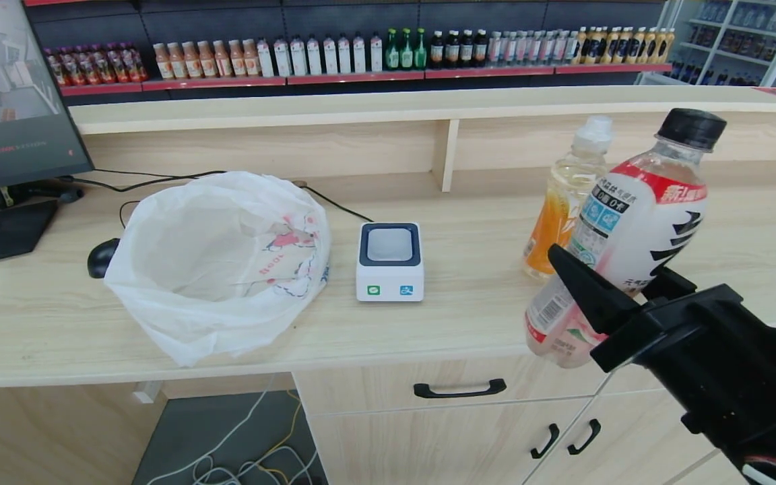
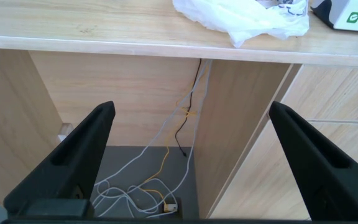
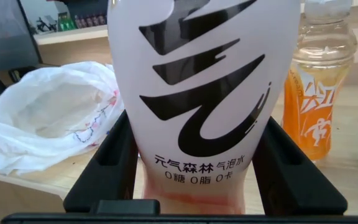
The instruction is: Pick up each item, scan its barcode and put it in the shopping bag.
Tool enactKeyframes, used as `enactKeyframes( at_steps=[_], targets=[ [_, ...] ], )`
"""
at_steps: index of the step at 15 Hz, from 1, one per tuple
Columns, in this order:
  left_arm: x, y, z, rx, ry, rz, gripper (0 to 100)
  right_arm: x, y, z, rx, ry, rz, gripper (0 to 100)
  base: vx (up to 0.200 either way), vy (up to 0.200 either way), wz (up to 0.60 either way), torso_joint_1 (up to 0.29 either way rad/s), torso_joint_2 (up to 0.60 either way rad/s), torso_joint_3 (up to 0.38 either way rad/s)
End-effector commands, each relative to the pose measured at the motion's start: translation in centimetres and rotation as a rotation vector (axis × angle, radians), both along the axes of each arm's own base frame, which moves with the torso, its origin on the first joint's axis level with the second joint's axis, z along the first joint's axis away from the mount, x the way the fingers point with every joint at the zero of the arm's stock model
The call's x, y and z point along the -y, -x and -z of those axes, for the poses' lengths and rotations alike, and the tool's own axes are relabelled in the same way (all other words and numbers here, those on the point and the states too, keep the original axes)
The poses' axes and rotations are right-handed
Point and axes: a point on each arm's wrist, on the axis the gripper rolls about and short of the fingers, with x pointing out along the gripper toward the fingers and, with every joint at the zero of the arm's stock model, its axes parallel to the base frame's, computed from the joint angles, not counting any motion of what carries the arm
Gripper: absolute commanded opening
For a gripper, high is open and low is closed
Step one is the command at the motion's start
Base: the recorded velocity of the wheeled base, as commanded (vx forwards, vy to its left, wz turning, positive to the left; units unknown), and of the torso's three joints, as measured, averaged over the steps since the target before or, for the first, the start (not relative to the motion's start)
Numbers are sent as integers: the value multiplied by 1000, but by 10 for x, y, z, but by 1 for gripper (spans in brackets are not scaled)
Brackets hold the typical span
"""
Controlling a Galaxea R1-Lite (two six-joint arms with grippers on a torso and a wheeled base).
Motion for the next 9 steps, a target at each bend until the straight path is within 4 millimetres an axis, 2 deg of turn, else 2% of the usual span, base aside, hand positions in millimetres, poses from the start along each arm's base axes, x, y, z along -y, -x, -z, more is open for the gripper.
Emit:
enactKeyframes(
  at_steps=[1,3,5,9],
  targets=[
    [0,0,0,0,0,-1,100,2,6,-8,8,-74,-33,0,0,0,0,0,0,0],
    [0,0,0,0,0,-1,100,3,8,-13,4,-148,-93,0,0,0,0,0,0,0],
    [0,0,0,0,0,-1,100,4,11,-9,-37,-208,-218,0,0,0,0,0,0,0],
    [0,0,0,-1,0,-1,100,1,13,-13,-90,-327,-433,0,0,0,0,0,0,0]
  ],
)
